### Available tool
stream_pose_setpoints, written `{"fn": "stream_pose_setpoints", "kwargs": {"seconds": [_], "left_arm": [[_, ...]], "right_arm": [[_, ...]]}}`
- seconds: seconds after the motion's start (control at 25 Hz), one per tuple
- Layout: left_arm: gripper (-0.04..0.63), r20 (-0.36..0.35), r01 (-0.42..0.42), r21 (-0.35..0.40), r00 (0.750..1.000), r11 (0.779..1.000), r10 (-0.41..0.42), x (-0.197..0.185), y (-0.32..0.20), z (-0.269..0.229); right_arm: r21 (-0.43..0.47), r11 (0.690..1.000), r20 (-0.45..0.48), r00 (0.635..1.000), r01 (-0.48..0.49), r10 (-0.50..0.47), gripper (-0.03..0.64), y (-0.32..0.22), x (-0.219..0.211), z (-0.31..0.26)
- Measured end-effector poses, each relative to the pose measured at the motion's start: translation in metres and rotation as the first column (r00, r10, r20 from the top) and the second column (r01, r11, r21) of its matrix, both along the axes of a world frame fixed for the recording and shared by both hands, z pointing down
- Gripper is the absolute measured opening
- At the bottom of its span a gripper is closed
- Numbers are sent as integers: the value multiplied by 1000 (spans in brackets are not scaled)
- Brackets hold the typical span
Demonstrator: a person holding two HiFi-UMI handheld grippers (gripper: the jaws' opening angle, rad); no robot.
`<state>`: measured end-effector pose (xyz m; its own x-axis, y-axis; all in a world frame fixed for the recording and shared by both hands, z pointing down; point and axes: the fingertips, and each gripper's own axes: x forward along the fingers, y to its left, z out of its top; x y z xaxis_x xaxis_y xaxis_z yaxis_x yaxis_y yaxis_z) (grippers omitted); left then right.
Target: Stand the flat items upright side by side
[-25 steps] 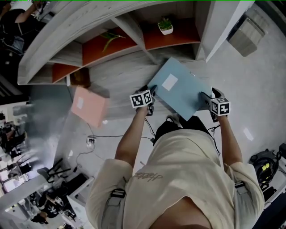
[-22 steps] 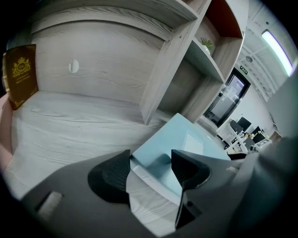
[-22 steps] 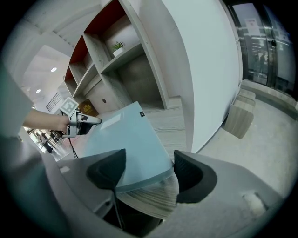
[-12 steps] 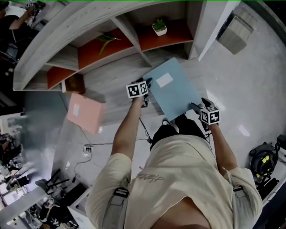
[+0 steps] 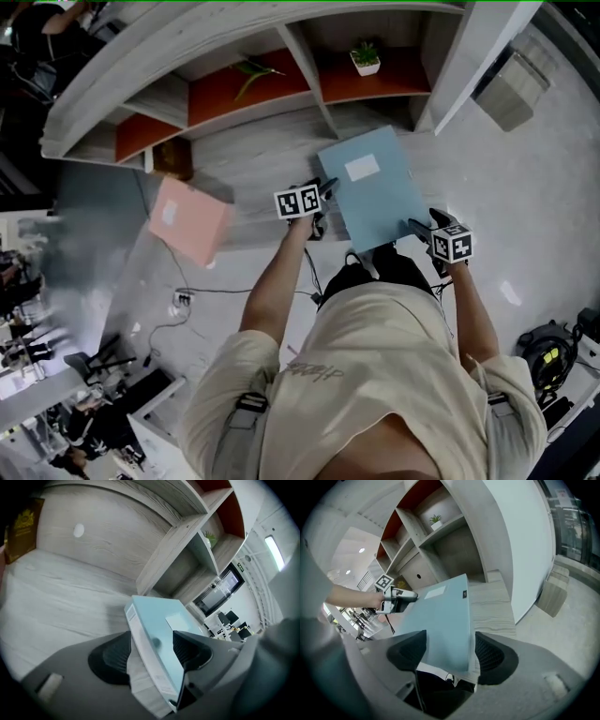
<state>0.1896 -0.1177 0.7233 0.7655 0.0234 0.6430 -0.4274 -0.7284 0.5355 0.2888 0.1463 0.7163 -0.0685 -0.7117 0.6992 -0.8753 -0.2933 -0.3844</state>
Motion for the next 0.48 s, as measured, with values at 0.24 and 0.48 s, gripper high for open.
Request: {"fn": "stream_pose_setpoints", "kwargs": {"seconds": [0.24,0.48], "left_arm": [[304,13,18,-92,1000,996,-17,-19,35,16],[304,18,23,-130,1000,991,-21,-8,45,20]], "right_arm": [[20,995,-27,995,97,-96,319,-43,38,-10],[1,983,31,983,183,-183,324,-88,63,-3]]}}
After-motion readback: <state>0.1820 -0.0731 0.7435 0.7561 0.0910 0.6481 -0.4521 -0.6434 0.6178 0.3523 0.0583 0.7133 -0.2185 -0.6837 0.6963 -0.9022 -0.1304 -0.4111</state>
